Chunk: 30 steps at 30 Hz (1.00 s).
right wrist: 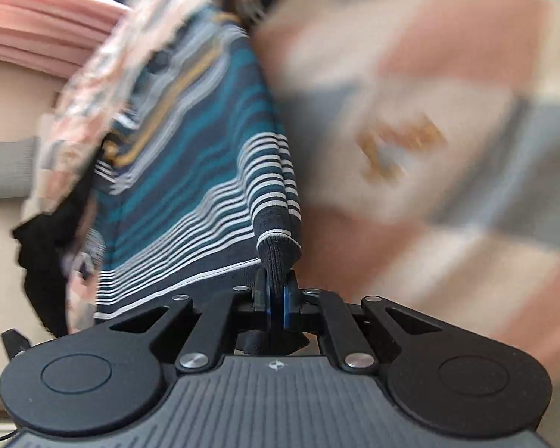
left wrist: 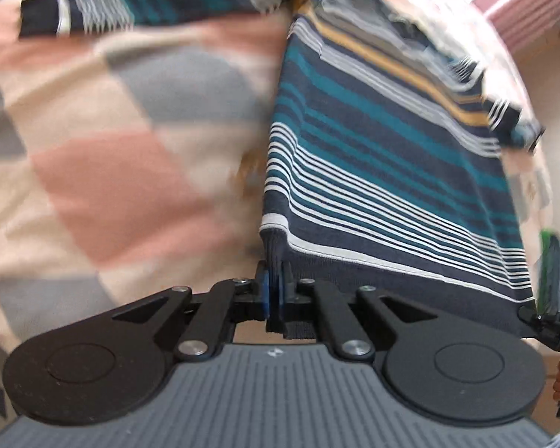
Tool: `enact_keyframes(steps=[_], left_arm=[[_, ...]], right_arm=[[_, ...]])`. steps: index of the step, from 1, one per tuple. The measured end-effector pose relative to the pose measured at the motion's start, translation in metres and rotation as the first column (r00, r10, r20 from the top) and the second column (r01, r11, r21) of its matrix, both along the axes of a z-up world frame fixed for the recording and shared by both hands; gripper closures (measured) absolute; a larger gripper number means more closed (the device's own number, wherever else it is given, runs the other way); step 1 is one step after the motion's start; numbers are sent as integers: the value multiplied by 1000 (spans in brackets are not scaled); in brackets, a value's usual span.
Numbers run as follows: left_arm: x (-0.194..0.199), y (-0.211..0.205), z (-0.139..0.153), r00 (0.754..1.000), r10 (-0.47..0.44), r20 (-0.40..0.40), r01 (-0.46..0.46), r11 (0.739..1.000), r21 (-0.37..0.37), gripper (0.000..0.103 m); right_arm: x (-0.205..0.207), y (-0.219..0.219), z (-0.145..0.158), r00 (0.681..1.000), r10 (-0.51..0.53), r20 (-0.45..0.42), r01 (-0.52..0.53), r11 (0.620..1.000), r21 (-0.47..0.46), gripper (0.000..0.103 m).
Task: Fold clothes
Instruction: 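Grasp the sweater hem with both grippers and pull it straight, then release the hem and smooth the sweater flat, front facing up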
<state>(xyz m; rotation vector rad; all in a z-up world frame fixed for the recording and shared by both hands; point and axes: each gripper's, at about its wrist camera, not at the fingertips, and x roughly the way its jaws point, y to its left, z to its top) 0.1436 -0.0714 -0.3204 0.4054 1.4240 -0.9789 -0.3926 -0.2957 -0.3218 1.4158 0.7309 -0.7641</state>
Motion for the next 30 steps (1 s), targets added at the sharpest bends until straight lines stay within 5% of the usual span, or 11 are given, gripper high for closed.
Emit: enact_keyframes(steps=[5,8,10,12,14,17,19,20,21,23,30], left_arm=[[-16,2,-74,995,-34,90,11,968,249,100],[-10,8,-53,991,31,131,-58,976,208,100],[-8,6,-32,986,42,162,-65,988,139,94],[-5,0,-27,989,67,131,-78,993,86,64],[-7,-11,-35,991,87,101,-94,993,66,56],[-7,-23,-71,993,111,51,-116,985,124,54],[-8,-22,-81,990,137,36,-141,982,129,53],[-10,-20,-78,989,141,33,-145,982,122,56],[-11,-18,-76,990,138,18,-139,985,106,79],[-12,-20,-69,994,109,-3,-108,990,86,98],[-19,-3,-18,995,-35,97,33,999,19,100]], right_arm=[[11,7,-37,991,6,-136,0,999,46,86],[23,3,-4,963,85,-257,-111,990,-88,69],[23,1,7,964,83,-251,-128,977,-168,54],[22,-8,-2,983,60,-172,-82,989,-124,42],[24,-19,-18,994,41,-100,-47,997,-59,40],[28,-19,-42,992,14,-125,-14,1000,4,36],[24,-16,-48,997,-21,-70,22,999,23,43],[23,-15,-51,998,-22,-52,24,999,45,75],[22,-14,-53,999,-26,-31,28,997,67,96],[23,-12,-45,1000,-6,-31,8,999,50,97],[5,-1,-10,1000,6,-8,-6,1000,21,99]])
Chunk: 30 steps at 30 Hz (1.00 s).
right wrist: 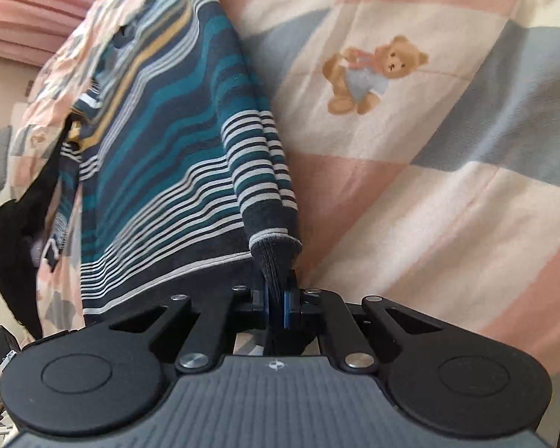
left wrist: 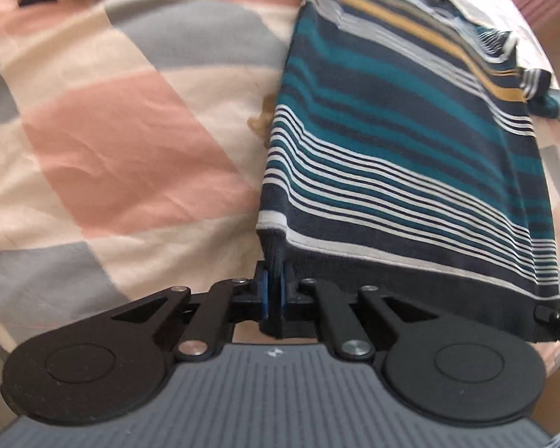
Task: Fold clothes
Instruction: 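Release the hem and smooth the sweater flat, front facing up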
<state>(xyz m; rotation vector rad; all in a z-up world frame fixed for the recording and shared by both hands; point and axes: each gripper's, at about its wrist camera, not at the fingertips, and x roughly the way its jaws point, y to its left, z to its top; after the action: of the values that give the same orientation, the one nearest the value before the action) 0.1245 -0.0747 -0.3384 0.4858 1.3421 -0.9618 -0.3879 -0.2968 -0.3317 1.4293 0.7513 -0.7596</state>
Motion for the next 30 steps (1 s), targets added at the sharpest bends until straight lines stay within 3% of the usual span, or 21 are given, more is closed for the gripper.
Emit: enact_keyframes(steps=[2,6,10,13,14,15,16,18,20,23,27,30], left_arm=[[2,6,1,1000,-18,1,18,1000,4,99],[5,-3,-26,999,-38,-1,38,997,69,100],[9,-8,-7,996,-92,-5,92,995,32,100],[9,-4,-13,994,-106,-14,107,991,76,99],[7,-8,-25,993,-115,14,112,983,144,99],[4,-13,-40,991,-129,35,117,965,233,101],[1,-16,-47,990,-135,36,120,950,288,100],[-1,-18,-45,991,-134,24,119,938,325,96],[-1,-19,-24,990,-130,47,110,945,308,83],[0,-31,8,992,-99,73,76,959,272,81],[-15,-84,39,993,-83,79,68,982,174,79],[-47,-145,47,994,-91,65,85,993,87,72]], right_arm=[[-5,5,-1,1000,-20,-15,20,1000,7,99],[5,10,-25,996,-32,-88,37,998,58,99],[11,9,11,992,36,-122,-38,999,-15,99],[-2,13,-2,994,-43,-105,45,999,20,98],[1,12,-11,989,-49,-137,56,997,46,92],[4,12,-21,984,-55,-168,68,995,72,75],[8,10,-26,981,-53,-185,76,990,120,70],[12,6,-15,983,-19,-182,36,995,95,58],[5,-3,4,979,-4,-205,14,999,46,53],[-36,-39,29,979,-138,-153,134,990,-40,53],[-90,-131,42,954,-298,-47,286,943,-173,53],[-112,-211,39,956,-289,-39,268,923,-275,54]])
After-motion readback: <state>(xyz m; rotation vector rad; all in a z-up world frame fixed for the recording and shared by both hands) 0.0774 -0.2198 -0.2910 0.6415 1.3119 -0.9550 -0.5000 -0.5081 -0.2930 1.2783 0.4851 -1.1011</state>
